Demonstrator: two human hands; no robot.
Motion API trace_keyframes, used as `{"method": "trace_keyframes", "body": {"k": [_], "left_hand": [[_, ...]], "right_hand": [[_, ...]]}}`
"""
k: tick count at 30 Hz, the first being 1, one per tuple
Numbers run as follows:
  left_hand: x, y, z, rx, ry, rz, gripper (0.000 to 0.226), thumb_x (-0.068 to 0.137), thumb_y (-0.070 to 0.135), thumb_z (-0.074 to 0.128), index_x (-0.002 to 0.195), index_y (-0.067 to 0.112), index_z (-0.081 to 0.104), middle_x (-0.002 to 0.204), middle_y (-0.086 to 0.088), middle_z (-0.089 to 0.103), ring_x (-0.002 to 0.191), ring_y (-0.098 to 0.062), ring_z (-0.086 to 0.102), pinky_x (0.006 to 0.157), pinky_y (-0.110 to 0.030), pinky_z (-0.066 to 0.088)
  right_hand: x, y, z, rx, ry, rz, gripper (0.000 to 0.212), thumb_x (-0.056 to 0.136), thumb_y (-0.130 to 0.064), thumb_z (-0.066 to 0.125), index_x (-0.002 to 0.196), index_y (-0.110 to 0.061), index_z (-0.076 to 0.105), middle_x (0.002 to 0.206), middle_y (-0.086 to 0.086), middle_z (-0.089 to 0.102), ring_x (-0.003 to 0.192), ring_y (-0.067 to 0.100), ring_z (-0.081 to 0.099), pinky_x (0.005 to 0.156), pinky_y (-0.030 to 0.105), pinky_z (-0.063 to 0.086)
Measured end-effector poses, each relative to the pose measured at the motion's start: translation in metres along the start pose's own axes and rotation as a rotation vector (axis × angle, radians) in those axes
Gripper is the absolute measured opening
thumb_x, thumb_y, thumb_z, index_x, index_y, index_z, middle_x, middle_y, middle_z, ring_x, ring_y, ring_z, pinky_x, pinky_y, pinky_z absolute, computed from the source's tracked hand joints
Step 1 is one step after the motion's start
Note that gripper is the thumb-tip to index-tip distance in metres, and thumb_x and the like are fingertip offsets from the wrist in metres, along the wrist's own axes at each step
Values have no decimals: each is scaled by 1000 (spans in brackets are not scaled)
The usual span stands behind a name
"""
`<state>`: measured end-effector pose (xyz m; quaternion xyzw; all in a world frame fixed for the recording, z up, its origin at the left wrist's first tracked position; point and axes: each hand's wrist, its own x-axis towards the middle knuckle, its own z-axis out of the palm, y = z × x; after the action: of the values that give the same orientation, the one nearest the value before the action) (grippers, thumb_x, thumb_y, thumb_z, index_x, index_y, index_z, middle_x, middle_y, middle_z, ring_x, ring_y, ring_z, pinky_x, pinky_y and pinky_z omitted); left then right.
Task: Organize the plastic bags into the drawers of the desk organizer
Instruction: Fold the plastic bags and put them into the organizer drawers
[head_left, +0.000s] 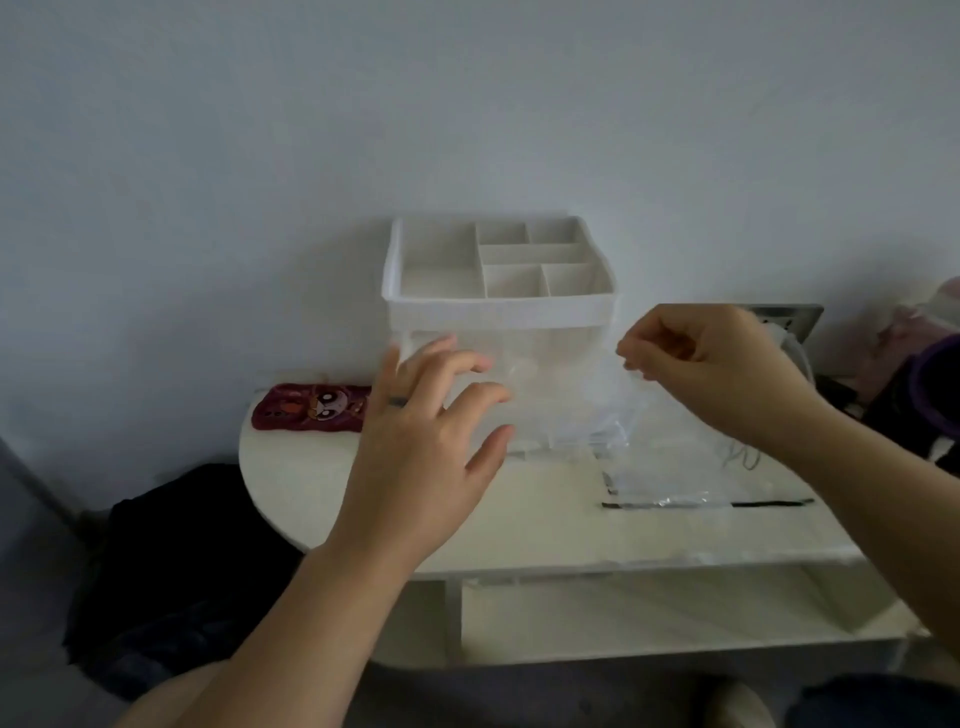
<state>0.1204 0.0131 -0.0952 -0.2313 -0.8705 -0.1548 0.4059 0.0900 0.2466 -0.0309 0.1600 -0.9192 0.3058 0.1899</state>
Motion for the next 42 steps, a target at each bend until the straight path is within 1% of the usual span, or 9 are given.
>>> {"method": "trace_keyframes", "body": {"k": [3,6,12,16,21,26,34,38,42], "left_hand": [[-5,27,12,-199,-21,231,14,91,15,57,95,8,69,98,-4,63,92,-17,62,80,-31,53],[-16,49,34,-314,-295,236,16,92,19,54,99,14,68,96,3,63,80,-12,62,65,-30,54],[-38,56,90,-332,-685,11,29,95,35,49,122,28,60,132,11,45,121,-8,43,95,-18,32],[-40,67,116,-237,-802,-3,35,98,39,42,130,32,55,153,4,27,140,-16,22,115,-31,13],[-41,74,136,-107,-994,-53,44,99,42,35,141,28,35,159,-2,7,145,-19,9,117,-45,7],[-44,81,144,-106,-991,-108,74,93,48,44,150,20,7,158,1,11,144,-17,12,117,-43,3],[-45,83,142,-88,-966,-112,84,92,50,45,151,16,-4,158,-1,11,143,-18,16,117,-43,3],[-44,83,140,-73,-988,-85,83,93,49,43,151,14,-5,159,-1,8,144,-20,14,118,-46,2],[-43,83,139,-72,-979,-71,81,93,48,44,151,14,-1,157,-3,15,142,-21,18,117,-48,4]], "right_hand": [[-28,30,2,31,15,1,23,83,-34,62,64,-22,59,58,-16,58,51,-2,50,52,5,39],[-47,65,7,-52,-85,84,27,83,-33,64,58,-23,56,49,-14,53,48,0,47,49,10,37],[-77,112,22,-332,-569,171,17,89,-31,57,89,-24,73,79,-17,66,70,-6,57,64,7,42],[-83,123,33,-471,-622,224,31,96,-27,46,122,-25,62,126,-1,59,112,17,56,94,31,46],[-81,137,34,-523,-651,214,37,98,-26,42,134,-25,49,141,-5,44,128,17,41,103,34,38],[-81,128,50,-385,-531,118,30,96,-22,44,119,-27,63,120,-7,58,108,14,56,90,31,47],[-81,138,64,-509,-625,106,46,99,-16,40,144,-12,30,154,5,26,140,22,25,110,34,30],[-73,140,60,-538,-641,201,35,97,-26,43,131,-16,48,136,2,47,124,23,45,99,38,41],[-71,135,62,-667,-604,171,27,94,-12,43,112,-19,62,111,3,60,99,24,59,78,32,49]]}}
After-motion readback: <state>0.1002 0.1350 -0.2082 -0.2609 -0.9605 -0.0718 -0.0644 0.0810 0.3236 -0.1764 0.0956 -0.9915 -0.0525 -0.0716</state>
